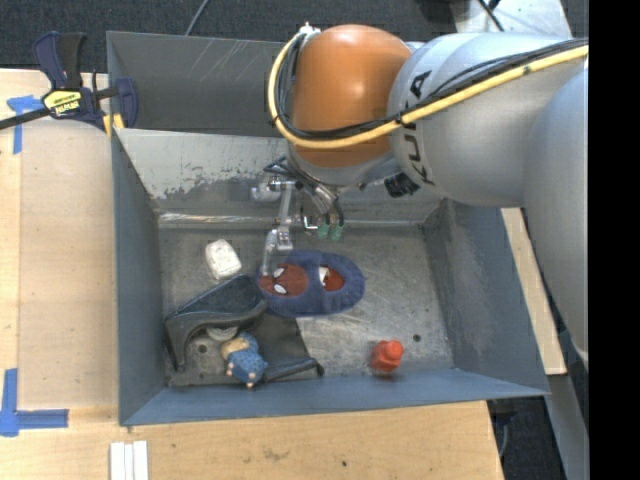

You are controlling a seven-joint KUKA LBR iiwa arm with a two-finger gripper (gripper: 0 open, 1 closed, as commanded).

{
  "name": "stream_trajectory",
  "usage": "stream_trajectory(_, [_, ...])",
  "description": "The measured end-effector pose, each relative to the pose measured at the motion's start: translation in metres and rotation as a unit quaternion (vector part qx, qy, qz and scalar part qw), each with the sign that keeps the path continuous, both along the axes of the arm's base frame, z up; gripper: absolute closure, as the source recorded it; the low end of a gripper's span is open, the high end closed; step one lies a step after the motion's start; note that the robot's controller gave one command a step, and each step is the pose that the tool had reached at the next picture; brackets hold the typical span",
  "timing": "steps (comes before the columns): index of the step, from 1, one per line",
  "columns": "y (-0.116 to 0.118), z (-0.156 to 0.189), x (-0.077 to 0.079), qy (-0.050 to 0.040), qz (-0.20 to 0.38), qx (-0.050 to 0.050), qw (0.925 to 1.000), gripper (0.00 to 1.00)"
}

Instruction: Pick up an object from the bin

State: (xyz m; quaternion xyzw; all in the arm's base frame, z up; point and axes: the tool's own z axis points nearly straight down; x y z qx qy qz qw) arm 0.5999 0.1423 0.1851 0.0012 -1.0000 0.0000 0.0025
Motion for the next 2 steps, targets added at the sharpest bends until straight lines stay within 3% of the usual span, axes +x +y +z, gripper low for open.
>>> stream_trajectory(1, [-0.019, -0.071, -0.018, -0.0069, 0.032, 0.000, 0.9995, 0.00])
stream_trajectory(2, [-0.067, -0.002, -0.004, -0.0083, 0.078, -0.001, 0.9969, 0.00])
